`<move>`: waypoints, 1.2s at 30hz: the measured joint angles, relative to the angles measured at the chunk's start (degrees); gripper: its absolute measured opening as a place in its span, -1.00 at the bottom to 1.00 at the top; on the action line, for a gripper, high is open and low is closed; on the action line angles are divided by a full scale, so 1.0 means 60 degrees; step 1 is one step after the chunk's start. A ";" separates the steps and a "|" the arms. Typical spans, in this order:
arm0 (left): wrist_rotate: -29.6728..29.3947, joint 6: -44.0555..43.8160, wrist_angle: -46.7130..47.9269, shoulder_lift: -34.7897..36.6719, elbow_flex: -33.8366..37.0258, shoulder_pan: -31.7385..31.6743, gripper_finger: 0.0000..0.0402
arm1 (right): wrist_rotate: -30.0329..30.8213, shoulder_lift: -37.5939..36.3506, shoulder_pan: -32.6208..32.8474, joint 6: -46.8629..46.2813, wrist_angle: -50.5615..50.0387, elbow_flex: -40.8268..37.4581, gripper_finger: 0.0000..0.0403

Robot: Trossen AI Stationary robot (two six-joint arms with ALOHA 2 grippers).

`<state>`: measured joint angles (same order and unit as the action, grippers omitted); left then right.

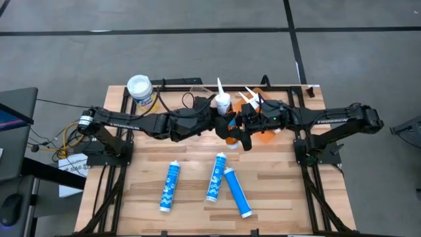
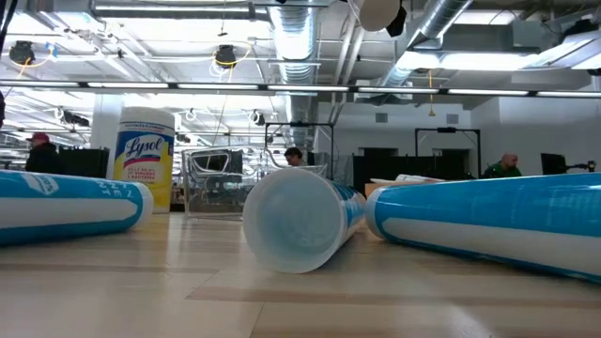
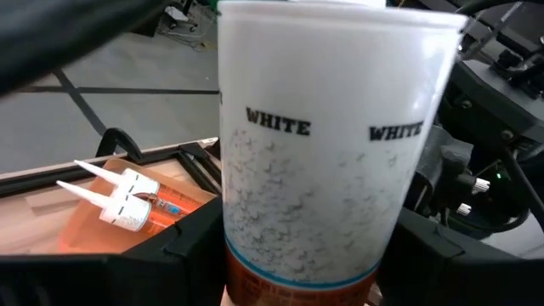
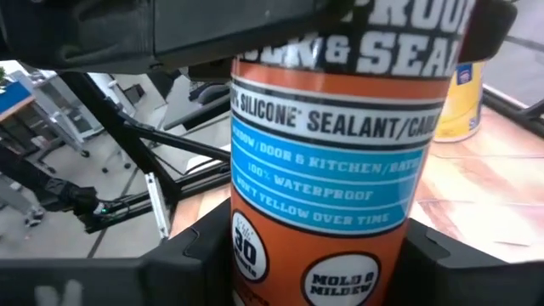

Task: Pick & place silicon tubes, Sealant and Lysol wipes
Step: Put the orange sealant into the orange bin

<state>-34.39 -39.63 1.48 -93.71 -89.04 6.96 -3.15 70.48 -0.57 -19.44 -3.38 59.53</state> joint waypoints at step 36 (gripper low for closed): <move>-0.0066 -0.3803 0.8116 -0.0004 0.0003 -0.0015 0.67 | 0.3648 -0.0147 -0.2118 0.0943 -0.6826 0.0010 -0.08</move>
<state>-34.78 -62.45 50.18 -93.73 -89.02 6.87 18.74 69.59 -13.28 -13.78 -44.34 59.59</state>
